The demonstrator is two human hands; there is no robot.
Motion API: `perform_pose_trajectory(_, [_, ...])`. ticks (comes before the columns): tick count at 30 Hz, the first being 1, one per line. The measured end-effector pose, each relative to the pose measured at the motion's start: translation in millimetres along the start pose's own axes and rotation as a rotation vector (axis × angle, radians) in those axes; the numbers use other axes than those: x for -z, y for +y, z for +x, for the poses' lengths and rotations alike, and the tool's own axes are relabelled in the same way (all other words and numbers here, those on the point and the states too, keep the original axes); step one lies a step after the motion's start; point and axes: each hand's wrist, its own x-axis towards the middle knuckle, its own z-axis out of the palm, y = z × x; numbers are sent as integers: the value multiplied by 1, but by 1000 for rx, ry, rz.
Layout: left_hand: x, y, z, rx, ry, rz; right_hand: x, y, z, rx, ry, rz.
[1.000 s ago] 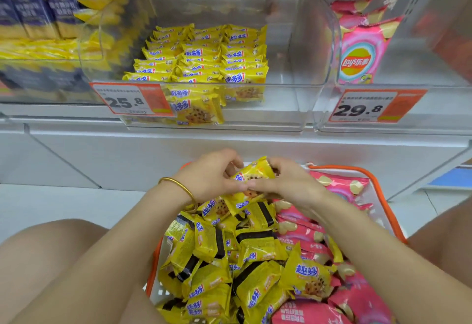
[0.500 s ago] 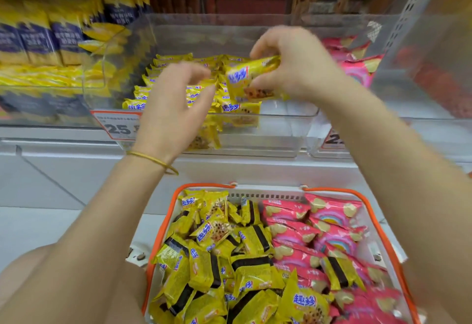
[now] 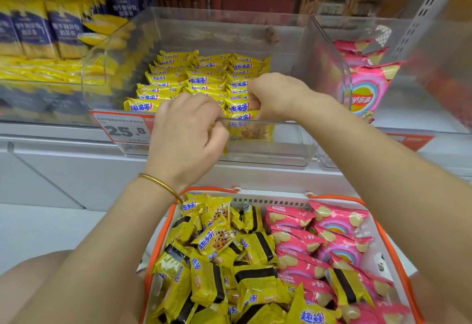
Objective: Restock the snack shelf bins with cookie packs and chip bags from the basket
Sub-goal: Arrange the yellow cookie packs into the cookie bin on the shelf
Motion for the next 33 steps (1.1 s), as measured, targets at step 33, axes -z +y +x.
perform_pose_trajectory(33, [-5,17,-51,170,-847,-213,-114,-25,-141,-301,-447,1562])
